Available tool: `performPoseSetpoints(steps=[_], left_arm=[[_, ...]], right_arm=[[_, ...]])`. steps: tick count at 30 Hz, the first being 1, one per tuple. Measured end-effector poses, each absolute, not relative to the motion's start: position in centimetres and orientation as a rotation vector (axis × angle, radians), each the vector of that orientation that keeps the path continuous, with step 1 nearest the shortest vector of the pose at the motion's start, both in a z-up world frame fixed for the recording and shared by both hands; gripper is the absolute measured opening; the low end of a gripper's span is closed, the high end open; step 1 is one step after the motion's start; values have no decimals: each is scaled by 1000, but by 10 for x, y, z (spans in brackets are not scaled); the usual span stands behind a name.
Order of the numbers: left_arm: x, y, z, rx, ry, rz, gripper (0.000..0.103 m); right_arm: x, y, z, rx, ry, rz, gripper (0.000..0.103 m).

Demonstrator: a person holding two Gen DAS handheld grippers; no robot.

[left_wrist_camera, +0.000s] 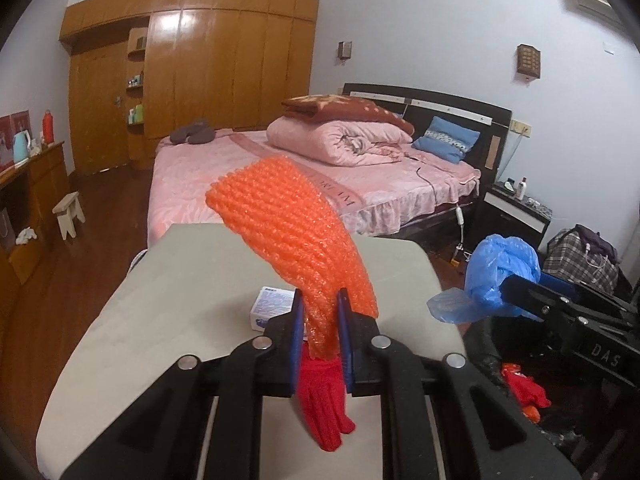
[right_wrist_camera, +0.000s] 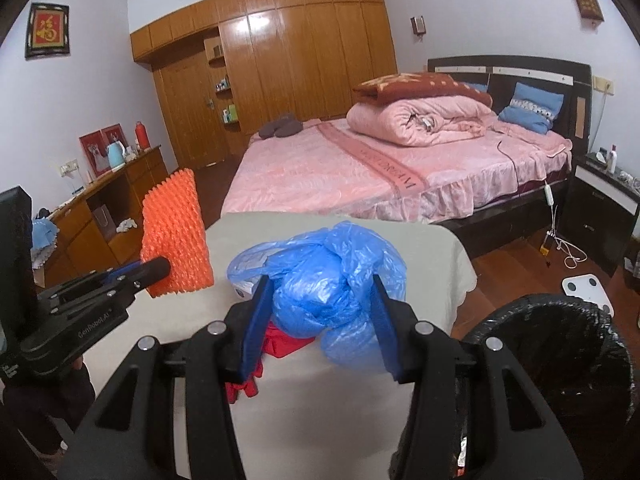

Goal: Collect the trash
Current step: 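Carry the orange mesh sleeve and blue gloves over the bin and release both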

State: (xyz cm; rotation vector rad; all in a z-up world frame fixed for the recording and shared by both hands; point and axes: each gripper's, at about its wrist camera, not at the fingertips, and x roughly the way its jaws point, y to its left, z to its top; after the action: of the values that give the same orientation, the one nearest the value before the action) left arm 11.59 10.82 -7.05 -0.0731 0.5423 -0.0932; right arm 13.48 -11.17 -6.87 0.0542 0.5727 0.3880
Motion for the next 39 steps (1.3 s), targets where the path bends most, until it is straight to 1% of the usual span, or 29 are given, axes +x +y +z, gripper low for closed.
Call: performPoseSetpoints(steps=[12, 32, 39], left_arm=[[85, 83, -52, -64, 503, -155, 15], [54, -5, -27, -8, 446, -359, 15], [49, -41, -21, 22, 429, -445, 15]], right_arm=[[100, -138, -44, 55, 508, 359, 47], [40, -215, -24, 78, 447, 187, 47], [25, -246, -27, 87, 441, 117, 47]])
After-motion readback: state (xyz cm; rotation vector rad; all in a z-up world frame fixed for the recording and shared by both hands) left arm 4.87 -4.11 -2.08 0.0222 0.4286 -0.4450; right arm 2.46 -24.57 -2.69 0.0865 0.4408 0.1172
